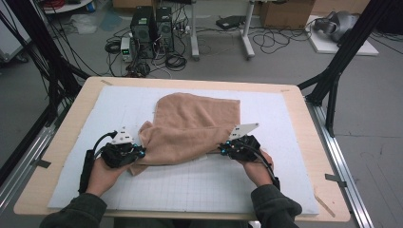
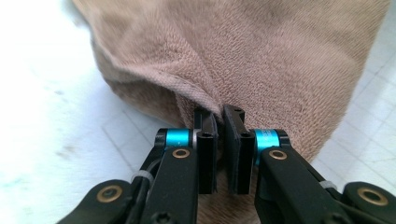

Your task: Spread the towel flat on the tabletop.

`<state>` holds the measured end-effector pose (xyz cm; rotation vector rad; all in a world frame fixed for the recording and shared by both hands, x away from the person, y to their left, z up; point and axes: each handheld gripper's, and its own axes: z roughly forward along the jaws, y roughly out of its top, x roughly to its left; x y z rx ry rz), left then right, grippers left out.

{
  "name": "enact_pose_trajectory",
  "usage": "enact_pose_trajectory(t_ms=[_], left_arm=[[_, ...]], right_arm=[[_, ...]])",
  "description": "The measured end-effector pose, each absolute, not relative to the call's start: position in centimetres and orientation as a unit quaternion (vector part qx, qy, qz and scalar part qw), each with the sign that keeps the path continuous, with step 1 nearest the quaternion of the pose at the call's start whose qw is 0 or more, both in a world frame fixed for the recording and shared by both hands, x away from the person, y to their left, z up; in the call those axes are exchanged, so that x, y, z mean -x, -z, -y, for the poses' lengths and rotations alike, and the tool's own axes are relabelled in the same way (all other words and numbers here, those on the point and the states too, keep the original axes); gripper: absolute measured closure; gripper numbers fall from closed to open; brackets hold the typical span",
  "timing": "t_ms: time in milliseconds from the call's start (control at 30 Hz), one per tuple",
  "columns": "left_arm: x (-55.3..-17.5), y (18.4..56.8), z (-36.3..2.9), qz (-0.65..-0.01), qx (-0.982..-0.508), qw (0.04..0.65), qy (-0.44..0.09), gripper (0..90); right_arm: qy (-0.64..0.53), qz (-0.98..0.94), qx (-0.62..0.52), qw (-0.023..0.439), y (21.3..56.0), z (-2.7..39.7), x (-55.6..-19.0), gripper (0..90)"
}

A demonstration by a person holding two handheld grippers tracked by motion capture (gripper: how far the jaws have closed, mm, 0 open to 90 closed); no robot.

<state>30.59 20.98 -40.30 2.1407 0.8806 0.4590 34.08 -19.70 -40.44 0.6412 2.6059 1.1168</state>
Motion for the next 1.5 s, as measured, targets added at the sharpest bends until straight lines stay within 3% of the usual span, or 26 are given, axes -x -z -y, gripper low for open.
enact_pose_trajectory(t_ms=[367,733,1000,1233,1367,1500], left_arm=[[-29.8,36.1,-20.9,-0.327,-0.819,0.430,-0.193,85.0],[-29.8,34.3,-20.6,-0.315,-0.812,0.451,-0.194,85.9],[-35.8,39.4,-18.7,-0.366,-0.827,0.385,-0.185,86.4],[-38.5,42.0,-18.3,-0.404,-0.817,0.372,-0.176,86.7],[-38.0,41.1,-19.0,-0.406,-0.812,0.378,-0.181,75.9],[-36.5,39.2,-20.2,-0.393,-0.802,0.412,-0.181,71.1]], right_arm=[[-0.398,-0.884,-0.200,0.144,36.1,20.9,-32.8,84.3],[-0.434,-0.864,-0.198,0.159,32.1,23.1,-31.8,84.5],[-0.365,-0.884,-0.263,0.125,36.8,22.0,-36.9,84.4],[-0.349,-0.876,-0.322,0.085,41.5,22.0,-40.4,83.8],[-0.359,-0.872,-0.320,0.092,41.2,22.4,-40.1,78.2],[-0.389,-0.861,-0.313,0.098,39.6,23.1,-38.9,72.4]])
